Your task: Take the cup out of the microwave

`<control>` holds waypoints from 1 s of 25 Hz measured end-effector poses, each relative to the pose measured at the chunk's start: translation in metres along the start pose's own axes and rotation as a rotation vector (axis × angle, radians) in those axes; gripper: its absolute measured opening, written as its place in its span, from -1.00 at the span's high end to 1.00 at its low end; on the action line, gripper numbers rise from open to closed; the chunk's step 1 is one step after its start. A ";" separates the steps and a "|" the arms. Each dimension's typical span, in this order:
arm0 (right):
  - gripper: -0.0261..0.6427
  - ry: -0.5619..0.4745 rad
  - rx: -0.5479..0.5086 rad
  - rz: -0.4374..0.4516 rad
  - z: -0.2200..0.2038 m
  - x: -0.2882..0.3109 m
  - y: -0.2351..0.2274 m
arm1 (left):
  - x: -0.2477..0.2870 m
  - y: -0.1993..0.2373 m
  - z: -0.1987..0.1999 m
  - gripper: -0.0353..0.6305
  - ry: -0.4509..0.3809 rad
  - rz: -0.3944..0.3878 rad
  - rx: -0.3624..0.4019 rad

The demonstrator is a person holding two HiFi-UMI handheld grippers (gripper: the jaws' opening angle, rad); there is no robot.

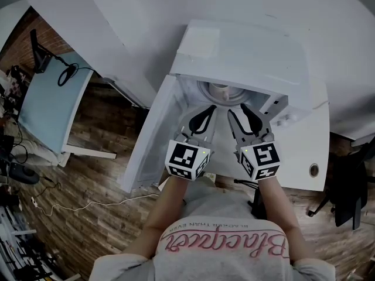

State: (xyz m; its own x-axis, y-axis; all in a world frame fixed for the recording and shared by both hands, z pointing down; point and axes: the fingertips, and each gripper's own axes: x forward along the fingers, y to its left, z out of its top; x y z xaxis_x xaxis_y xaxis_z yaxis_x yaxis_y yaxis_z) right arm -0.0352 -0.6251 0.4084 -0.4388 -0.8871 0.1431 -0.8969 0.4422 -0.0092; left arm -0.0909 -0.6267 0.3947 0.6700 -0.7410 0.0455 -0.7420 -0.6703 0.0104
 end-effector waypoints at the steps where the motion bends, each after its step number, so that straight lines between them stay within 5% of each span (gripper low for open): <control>1: 0.47 0.005 0.005 -0.009 -0.003 0.004 -0.002 | 0.001 0.003 -0.002 0.88 0.001 -0.001 -0.002; 25: 0.59 0.139 0.027 -0.097 -0.077 0.098 -0.035 | 0.020 0.029 -0.035 0.87 0.055 -0.053 -0.022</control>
State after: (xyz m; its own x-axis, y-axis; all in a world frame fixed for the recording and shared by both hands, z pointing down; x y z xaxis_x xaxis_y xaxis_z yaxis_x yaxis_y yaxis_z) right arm -0.0429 -0.7175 0.4993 -0.3395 -0.8978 0.2805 -0.9368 0.3495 -0.0151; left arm -0.0998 -0.6592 0.4310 0.7063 -0.7010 0.0992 -0.7065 -0.7068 0.0358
